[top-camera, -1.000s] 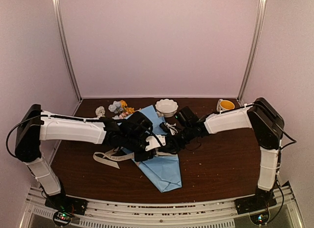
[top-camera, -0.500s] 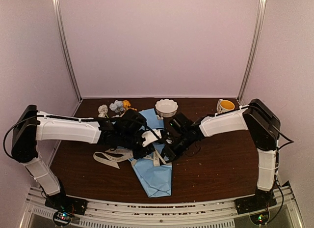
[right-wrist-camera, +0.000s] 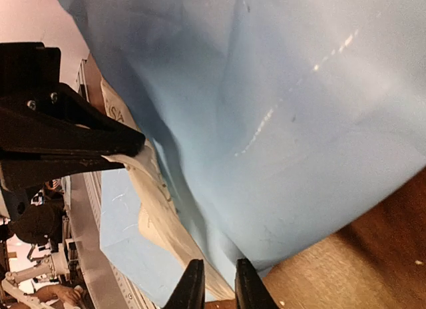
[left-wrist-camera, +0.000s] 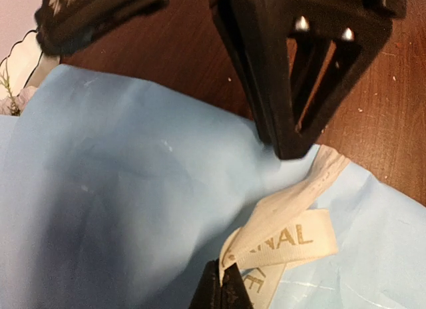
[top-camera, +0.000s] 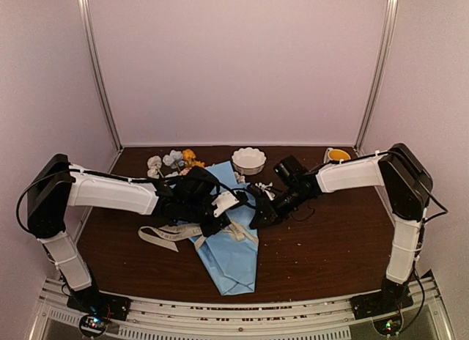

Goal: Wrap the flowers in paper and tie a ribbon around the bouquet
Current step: Cross the ribbon over the folded bouquet.

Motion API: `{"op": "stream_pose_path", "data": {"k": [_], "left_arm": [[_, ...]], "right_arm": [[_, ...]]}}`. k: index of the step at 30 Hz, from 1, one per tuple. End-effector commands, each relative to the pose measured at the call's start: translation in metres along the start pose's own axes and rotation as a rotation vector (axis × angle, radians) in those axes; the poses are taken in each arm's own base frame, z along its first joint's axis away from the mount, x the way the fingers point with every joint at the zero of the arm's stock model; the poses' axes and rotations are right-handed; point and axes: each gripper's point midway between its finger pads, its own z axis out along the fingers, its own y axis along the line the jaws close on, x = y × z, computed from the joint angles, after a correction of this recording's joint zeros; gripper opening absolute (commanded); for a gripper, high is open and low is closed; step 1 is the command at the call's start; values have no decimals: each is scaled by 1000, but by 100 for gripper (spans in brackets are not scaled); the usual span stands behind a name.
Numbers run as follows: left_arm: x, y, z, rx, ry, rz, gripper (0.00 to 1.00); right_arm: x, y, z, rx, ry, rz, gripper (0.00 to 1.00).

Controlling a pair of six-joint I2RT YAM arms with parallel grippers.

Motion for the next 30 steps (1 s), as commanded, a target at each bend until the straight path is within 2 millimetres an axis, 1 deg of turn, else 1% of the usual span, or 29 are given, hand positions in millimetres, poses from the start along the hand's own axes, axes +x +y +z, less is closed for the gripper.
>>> {"op": "stream_pose_path", "data": {"k": [1, 2, 3, 6, 9, 12, 13, 14, 18, 21, 24, 30], "left_arm": [[-7, 7, 4, 2, -58, -60, 0], [-6, 7, 4, 6, -62, -70, 0], [-7, 7, 4, 13, -68, -77, 0], [-4, 7, 6, 20, -70, -89, 0], [-1, 8, 7, 27, -77, -108, 0], [0, 10, 8, 40, -82, -131, 0], [0, 10, 9, 42, -83, -137, 0], [0, 11, 9, 44, -85, -146, 0], [2, 12, 10, 54, -92, -167, 0], [3, 10, 11, 62, -89, -171, 0], [5, 9, 13, 70, -82, -176, 0], [6, 11, 13, 65, -79, -178, 0]], "right_arm": [[-15, -5, -24, 80, -126, 25, 19], [-15, -4, -27, 88, -153, 28, 19], [-20, -1, -30, 81, -201, 16, 18], [-19, 19, -39, 43, -321, -6, 19], [-11, 39, -33, 20, -383, -32, 19], [-7, 59, -24, -16, -420, -58, 19], [-6, 63, -22, -16, -426, -70, 19], [-7, 61, -19, 1, -432, -68, 21], [-5, 37, -3, 68, -391, 69, 24], [0, 33, 4, 82, -380, 95, 29], [3, 41, 10, 102, -350, 44, 32], [4, 47, 12, 158, -319, -3, 31]]}}
